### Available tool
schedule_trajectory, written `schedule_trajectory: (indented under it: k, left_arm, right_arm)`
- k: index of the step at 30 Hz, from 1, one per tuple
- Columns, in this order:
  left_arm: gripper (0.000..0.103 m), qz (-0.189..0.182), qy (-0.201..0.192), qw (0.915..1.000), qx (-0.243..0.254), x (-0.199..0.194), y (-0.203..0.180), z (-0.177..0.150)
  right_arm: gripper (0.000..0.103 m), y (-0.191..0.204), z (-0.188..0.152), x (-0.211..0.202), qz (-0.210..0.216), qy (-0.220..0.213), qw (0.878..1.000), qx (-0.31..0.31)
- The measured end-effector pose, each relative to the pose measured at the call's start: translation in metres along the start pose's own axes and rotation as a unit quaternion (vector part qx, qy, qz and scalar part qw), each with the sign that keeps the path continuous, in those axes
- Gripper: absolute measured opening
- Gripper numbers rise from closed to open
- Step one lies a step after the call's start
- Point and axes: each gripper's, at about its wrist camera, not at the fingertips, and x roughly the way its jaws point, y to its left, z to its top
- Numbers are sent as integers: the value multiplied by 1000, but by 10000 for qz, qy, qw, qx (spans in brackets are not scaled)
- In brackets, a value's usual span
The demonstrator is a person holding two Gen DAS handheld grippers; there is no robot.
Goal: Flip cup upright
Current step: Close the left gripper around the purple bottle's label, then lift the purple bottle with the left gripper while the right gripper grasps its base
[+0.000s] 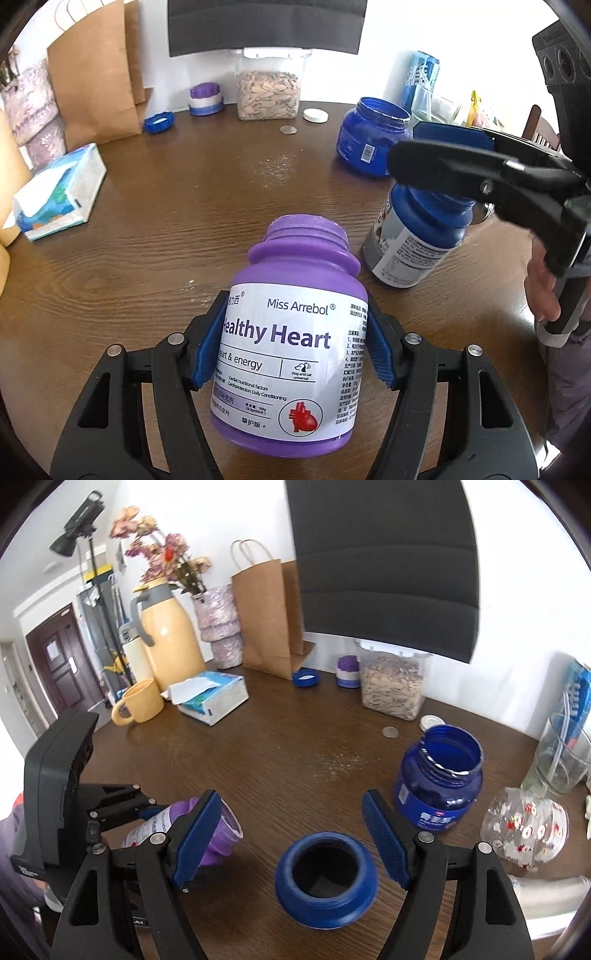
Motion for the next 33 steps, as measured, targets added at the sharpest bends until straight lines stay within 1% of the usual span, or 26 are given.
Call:
schedule_trajectory:
  k: [2, 4, 6, 7, 8, 11, 15, 17, 19, 22, 26, 30, 33]
  left_arm:
    - [63, 156, 135, 9998, -15, 10, 2, 4]
    - [63, 220, 155, 9996, -113, 16, 4, 7]
    - [63, 209, 99, 9996, -169, 20, 5, 12]
    - [63, 264, 22, 9994, -217, 20, 6, 15]
    - [63, 244, -109, 9992, -287, 18, 7, 16]
    - [63, 46, -577, 9977, -362, 5, 6, 17]
    - [63, -195, -1019, 9943, -228, -18, -2, 22]
    - [63, -276, -1035, 9942, -126, -23, -7, 27]
    - [63, -393, -1087, 9931, -171, -28, -12, 31]
    - [63, -592, -1170, 9912, -174, -39, -18, 37]
    - [63, -827, -1414, 9864, -146, -69, -28, 39]
    - [63, -1011, -1691, 9804, 47, -108, -42, 29]
    - [63, -1186, -1767, 9769, 180, -137, -53, 13]
  right_arm:
    - [82, -6, 0, -1, -114, -4, 9999, 92]
    - [82, -13, -1, -2, -118, 3, 9997, 198]
    - [82, -16, -2, -1, -43, 47, 9995, 294]
    - [82, -17, -2, -1, 3, 55, 9995, 310]
    - [82, -17, -3, -1, 18, 48, 9995, 321]
    - [82, -13, -2, -2, 210, 19, 9994, 291]
    - [82, -5, -2, -4, 503, -19, 9983, 297]
    - [82, 1, -1, -6, 588, -58, 9979, 277]
    - [82, 4, 1, -7, 751, -61, 9966, 319]
    - [82, 6, 6, -11, 1249, -93, 9904, 589]
    - [82, 15, 14, -25, 1652, -72, 9820, 908]
    - [82, 34, 17, -53, 1868, -164, 9768, 1030]
    - [82, 50, 10, -74, 2078, -119, 9704, 1224]
